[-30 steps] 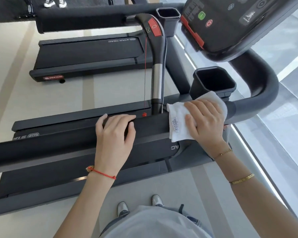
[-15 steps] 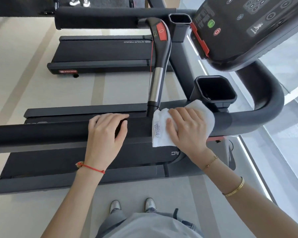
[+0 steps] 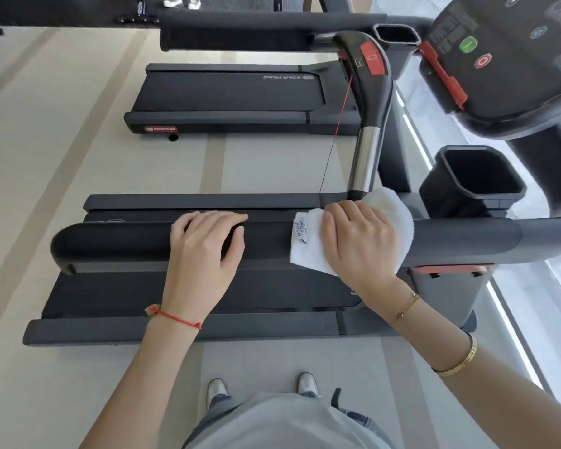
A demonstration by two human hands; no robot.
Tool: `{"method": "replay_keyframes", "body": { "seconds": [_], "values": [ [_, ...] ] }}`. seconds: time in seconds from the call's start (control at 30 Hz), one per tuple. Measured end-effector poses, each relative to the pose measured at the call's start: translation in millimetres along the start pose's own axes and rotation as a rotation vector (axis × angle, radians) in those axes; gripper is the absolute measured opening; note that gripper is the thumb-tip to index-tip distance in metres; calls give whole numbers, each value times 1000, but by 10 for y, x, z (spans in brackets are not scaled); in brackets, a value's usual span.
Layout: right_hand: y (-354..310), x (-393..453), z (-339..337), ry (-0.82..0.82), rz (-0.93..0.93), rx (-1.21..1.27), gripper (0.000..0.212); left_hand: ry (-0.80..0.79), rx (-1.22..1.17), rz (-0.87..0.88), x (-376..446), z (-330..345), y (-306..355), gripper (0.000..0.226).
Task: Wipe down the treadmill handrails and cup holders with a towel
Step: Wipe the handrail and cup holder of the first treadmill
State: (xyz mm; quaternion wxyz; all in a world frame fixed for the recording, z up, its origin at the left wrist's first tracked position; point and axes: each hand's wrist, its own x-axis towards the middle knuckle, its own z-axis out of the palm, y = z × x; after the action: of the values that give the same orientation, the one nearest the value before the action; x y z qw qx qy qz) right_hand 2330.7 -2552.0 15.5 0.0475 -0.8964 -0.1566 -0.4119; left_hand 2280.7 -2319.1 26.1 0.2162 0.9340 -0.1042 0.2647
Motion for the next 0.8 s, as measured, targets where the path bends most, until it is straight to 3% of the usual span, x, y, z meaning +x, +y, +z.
{"method": "replay_keyframes", "body": {
  "seconds": [0.47, 0.6, 0.73, 0.8],
  "values": [
    [-1906, 516, 416, -201, -33, 11, 47, -9, 18, -71, -111, -713, -1269, 21],
    [-1930, 508, 431, -231, -66, -63, 32, -30, -32, -83, -178, -815, -1421, 25],
    [-1663, 391, 207, -297, -127, 205, 37, -58, -62, -63, -190, -854, -1491, 25],
    [-1675, 406, 166, -295, -85, 209, 38, -75, -80, -98, -212, -879, -1553, 28]
  ]
}}
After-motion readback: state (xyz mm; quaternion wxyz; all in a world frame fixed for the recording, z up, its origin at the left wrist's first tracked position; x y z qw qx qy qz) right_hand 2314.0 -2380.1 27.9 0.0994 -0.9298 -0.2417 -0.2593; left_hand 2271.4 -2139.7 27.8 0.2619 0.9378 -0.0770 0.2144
